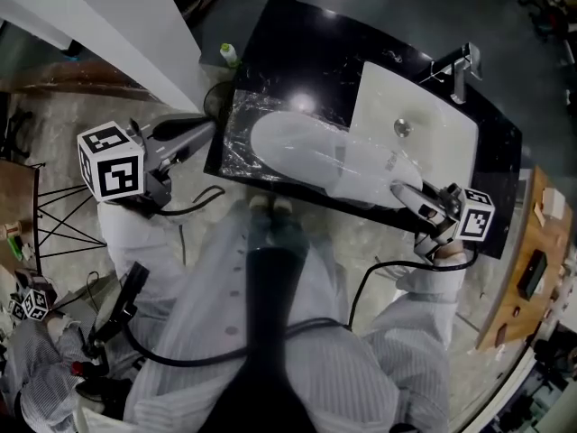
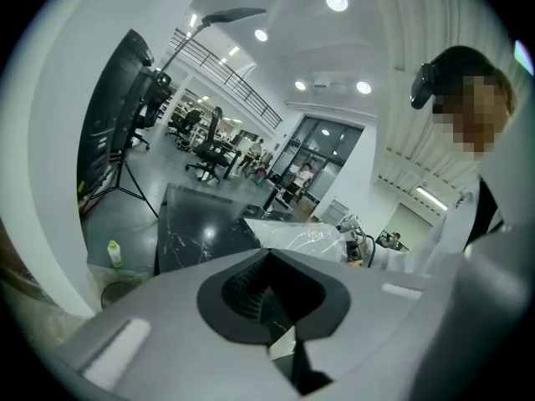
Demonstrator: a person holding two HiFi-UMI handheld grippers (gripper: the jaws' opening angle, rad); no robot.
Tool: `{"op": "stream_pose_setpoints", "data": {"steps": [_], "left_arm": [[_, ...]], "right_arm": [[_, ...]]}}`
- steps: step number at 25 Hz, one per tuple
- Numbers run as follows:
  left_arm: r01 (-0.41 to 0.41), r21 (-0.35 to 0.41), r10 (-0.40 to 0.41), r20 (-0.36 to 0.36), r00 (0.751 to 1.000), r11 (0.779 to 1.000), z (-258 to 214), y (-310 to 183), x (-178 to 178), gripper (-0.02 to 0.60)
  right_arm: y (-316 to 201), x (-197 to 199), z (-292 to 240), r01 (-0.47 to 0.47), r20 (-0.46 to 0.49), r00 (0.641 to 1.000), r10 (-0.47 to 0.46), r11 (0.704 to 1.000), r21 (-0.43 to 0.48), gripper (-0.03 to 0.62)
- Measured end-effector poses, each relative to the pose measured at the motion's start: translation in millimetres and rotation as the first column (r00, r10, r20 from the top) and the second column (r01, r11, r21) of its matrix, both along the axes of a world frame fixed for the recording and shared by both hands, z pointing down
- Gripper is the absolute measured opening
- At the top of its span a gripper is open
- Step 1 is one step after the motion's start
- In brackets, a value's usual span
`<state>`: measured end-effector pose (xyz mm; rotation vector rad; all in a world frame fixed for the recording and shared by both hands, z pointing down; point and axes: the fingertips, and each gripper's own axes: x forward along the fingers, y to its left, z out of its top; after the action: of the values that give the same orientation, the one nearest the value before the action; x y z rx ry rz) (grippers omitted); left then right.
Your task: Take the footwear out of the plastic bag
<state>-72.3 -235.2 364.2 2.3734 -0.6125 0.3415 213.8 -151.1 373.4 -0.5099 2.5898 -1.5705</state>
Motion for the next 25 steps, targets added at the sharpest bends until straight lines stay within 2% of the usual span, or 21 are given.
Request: {"op": "stream_pose_setpoints", "data": {"steps": [2, 5, 6, 7, 10, 13, 18, 20, 24, 25], "left_arm": [[-0.002, -0.007, 0.002, -0.003, 1.000, 1.000, 4, -1, -2, 0.002], [-0.091, -0.022, 0.091, -0.023, 0.996, 0.996, 14, 10, 11, 0.014], [-0.123, -0.022, 0.123, -0.029, 0.992, 0.992, 17, 16, 16, 0.082], [-0.151, -0.018, 0.150, -0.040, 0.988, 0.988, 17, 22, 20, 0.124], [-0.164, 0.006, 0.163, -0.116, 0.980, 0.986, 2, 28, 24, 0.161], [-0.146, 0.015, 0.147, -0.146, 0.978, 0.989, -7, 24, 23, 0.203], [-0.118, 0.016, 0.118, -0.206, 0.971, 0.993, -16, 19, 21, 0.229], [-0.115, 0.004, 0.114, -0.196, 0.974, 0.993, -12, 18, 23, 0.232], [-0.159, -0.006, 0.156, -0.173, 0.972, 0.987, -6, 23, 37, 0.230], [-0.164, -0.004, 0.161, -0.167, 0.973, 0.986, -5, 24, 40, 0.212]], "right_arm": [[1, 4, 0, -0.018, 0.013, 1.000, 0.018, 1.000, 0.000, 0.109], [1, 4, -9, -0.037, 0.085, 0.996, 0.036, 0.999, 0.010, 0.100], [2, 4, -13, -0.044, 0.110, 0.993, 0.042, 0.999, 0.016, 0.100], [2, 4, -17, -0.050, 0.121, 0.992, 0.047, 0.999, 0.023, 0.098], [1, 6, -20, -0.056, 0.099, 0.994, 0.052, 0.998, 0.035, 0.098], [-1, 8, -20, -0.067, 0.096, 0.993, 0.063, 0.997, 0.034, 0.097], [-1, 7, -14, -0.081, 0.099, 0.992, 0.078, 0.996, 0.025, 0.097], [0, 6, -16, -0.074, 0.119, 0.990, 0.071, 0.997, 0.028, 0.097], [1, 2, -22, -0.062, 0.149, 0.987, 0.055, 0.997, 0.044, 0.097], [1, 1, -22, -0.056, 0.147, 0.988, 0.049, 0.997, 0.046, 0.098]]}}
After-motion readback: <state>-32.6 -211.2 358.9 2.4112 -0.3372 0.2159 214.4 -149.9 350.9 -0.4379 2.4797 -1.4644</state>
